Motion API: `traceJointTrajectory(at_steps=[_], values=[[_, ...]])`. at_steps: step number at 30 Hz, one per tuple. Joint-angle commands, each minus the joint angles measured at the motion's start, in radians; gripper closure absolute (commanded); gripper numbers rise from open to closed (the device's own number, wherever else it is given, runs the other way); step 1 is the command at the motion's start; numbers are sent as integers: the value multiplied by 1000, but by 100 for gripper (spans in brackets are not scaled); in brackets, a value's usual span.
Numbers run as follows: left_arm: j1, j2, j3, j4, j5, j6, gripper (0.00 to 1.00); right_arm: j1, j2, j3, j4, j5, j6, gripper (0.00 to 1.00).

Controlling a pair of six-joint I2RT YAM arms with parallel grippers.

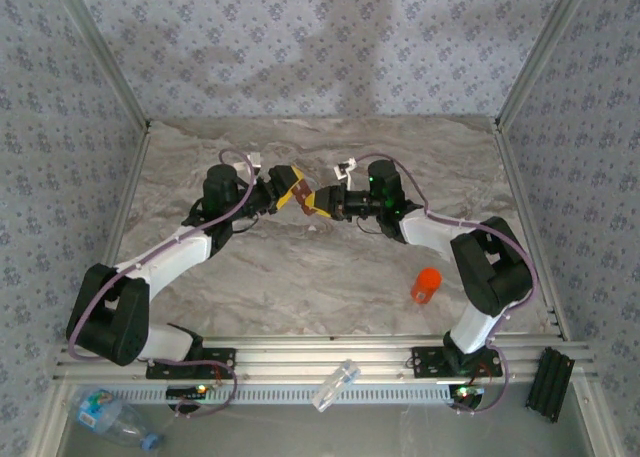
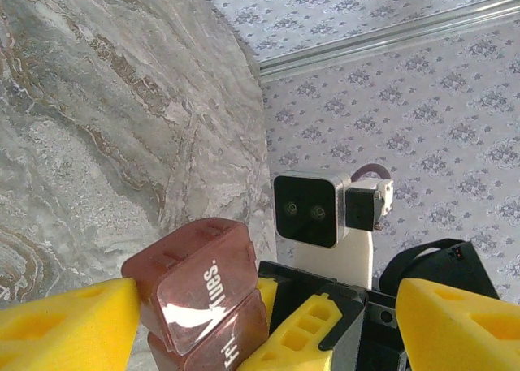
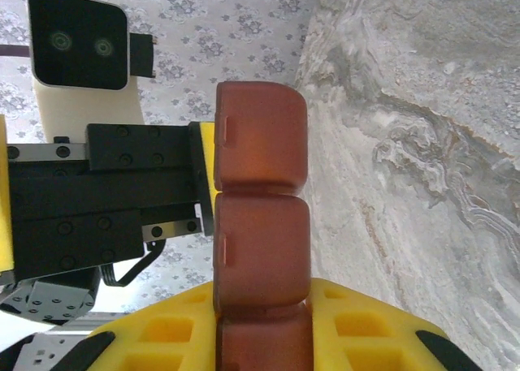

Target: Sort the pills into containers

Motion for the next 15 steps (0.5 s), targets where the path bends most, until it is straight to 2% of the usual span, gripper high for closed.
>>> traceJointTrajectory(at_steps=[1,15], values=[[-6,-31,46,25,9,-1,18,7,15,24,-63,10,-46,90],[-19,-59,63,64,23,-64,18,14,15,51,-207,65,-138,92]])
